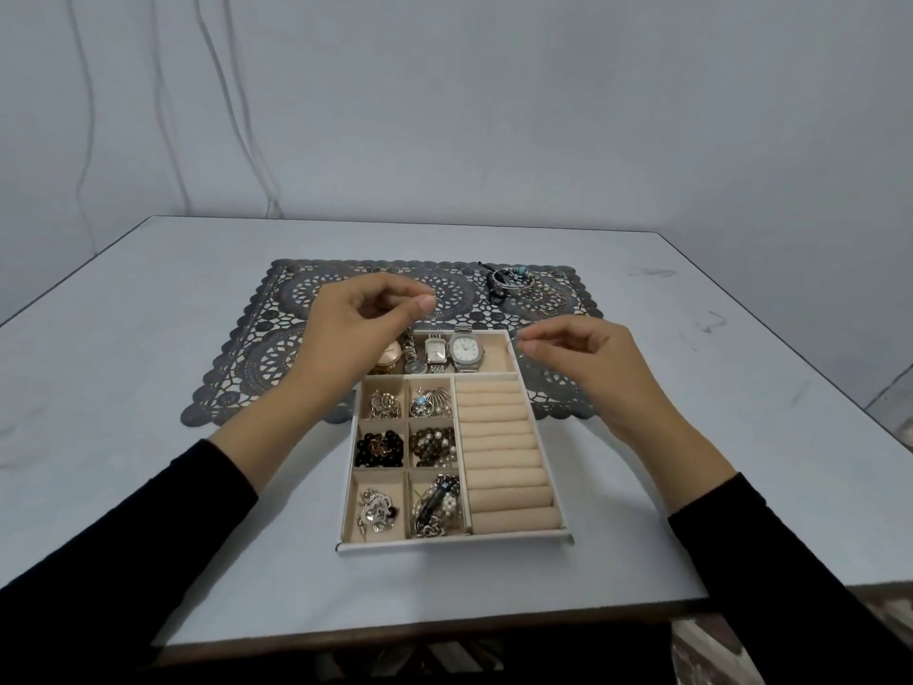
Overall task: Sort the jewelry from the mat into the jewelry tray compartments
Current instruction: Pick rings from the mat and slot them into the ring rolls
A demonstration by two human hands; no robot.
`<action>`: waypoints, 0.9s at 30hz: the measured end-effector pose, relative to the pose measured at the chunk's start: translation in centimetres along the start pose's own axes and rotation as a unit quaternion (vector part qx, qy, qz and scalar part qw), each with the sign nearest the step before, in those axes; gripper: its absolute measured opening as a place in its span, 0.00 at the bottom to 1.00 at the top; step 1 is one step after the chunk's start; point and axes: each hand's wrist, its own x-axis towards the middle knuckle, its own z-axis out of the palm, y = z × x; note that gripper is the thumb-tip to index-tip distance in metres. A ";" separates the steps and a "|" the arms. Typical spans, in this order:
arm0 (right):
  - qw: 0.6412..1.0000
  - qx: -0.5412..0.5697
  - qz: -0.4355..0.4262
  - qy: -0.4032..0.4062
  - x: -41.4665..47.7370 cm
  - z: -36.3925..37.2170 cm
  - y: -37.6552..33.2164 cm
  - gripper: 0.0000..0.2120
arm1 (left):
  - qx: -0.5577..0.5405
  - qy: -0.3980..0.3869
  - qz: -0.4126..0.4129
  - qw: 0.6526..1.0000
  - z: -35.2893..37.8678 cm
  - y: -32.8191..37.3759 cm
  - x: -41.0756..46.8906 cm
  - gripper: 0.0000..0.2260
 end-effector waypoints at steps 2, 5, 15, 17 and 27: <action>1.000 -0.018 -0.005 -0.021 -0.6 0.2 0.0 0.05 | -0.011 0.001 0.004 1.000 0.5 0.4 -0.5 0.05; 0.998 -0.049 -0.015 -0.041 -1.3 0.2 0.0 0.04 | -0.032 0.006 0.012 0.999 1.2 1.0 -1.0 0.05; 0.959 -0.246 -0.126 -0.057 -1.0 0.6 0.8 0.08 | -0.053 0.005 0.029 0.998 2.1 0.9 -1.5 0.06; 0.949 -0.269 -0.147 -0.074 -0.9 0.5 0.7 0.08 | -0.054 0.000 0.028 0.998 2.2 1.0 -1.6 0.06; 0.957 -0.237 -0.060 -0.159 0.0 -0.2 -1.1 0.07 | -0.047 -0.014 0.031 0.998 2.4 0.9 -1.9 0.05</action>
